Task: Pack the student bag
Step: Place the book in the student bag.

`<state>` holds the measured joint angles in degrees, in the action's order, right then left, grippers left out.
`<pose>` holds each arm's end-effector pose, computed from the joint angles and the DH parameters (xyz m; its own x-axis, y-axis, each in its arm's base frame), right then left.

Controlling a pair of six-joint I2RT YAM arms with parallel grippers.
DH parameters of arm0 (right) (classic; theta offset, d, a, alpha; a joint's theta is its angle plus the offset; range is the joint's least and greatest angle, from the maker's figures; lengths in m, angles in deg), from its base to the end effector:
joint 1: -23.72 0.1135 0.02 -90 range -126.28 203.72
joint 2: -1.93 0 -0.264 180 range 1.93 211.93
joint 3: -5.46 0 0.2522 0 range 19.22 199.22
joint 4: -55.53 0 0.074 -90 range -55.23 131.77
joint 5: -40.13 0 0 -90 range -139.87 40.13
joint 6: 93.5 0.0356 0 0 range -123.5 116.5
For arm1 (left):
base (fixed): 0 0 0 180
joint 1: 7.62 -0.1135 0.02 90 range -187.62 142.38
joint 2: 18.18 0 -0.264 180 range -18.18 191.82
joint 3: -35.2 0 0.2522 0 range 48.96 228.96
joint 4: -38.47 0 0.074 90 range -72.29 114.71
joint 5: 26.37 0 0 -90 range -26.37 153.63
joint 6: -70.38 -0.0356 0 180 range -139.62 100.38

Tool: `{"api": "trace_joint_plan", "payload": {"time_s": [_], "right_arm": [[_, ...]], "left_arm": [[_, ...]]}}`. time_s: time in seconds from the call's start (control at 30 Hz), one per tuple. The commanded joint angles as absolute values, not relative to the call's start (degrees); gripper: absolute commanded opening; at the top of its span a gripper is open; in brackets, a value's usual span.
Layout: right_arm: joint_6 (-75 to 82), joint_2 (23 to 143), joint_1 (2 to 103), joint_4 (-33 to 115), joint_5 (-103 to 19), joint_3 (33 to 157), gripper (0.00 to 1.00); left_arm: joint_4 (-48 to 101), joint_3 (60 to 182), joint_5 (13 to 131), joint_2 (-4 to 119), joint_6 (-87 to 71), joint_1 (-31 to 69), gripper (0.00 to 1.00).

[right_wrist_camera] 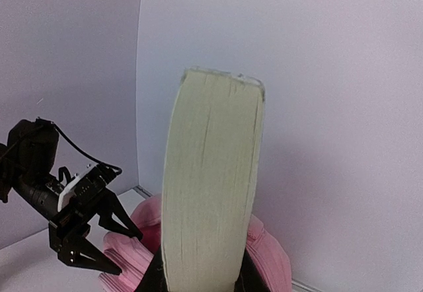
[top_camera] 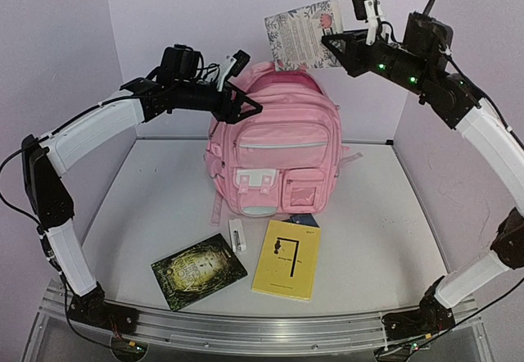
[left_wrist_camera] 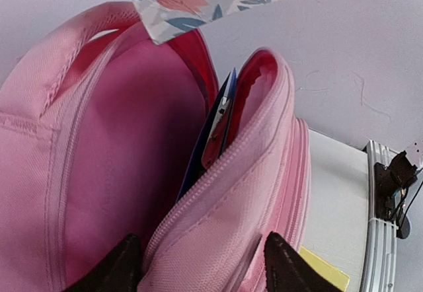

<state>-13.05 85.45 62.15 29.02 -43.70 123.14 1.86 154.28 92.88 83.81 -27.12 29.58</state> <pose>0.2384 0.1940 0.5320 0.2192 -0.0366 -0.9750 -0.6744 0.7165 -0.1785 0.3200 -0.2647 0.4108 -0.1471 0.2547 -0.9558 0.9214 0.3866 -0.0388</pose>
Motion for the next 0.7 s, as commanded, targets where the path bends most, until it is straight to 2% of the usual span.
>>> {"api": "trace_joint_plan", "payload": {"time_s": [0.0, 0.17, 0.23, 0.27, 0.67], "right_arm": [[-17.28, 83.16, 61.10, 28.34, -37.05, 127.52, 0.00], [-20.34, 84.81, 60.00, 20.32, -33.71, 130.81, 0.00], [-20.75, 84.86, 59.47, 19.08, -31.51, 131.02, 0.00], [-20.81, 84.93, 59.16, 18.54, -29.83, 131.38, 0.00], [-25.68, 92.89, 57.77, 0.64, -19.42, 144.71, 0.00]], "left_arm": [[5.83, 146.70, 93.71, 78.19, -31.17, 30.10, 0.49], [4.82, 141.46, 97.75, 74.72, -32.62, 30.14, 0.20], [2.39, 141.41, 99.21, 74.36, -34.30, 30.15, 0.05], [1.29, 141.44, 99.55, 74.28, -35.21, 30.11, 0.01], [-11.99, 146.94, 102.10, 72.88, -50.79, 29.67, 0.00]]}}
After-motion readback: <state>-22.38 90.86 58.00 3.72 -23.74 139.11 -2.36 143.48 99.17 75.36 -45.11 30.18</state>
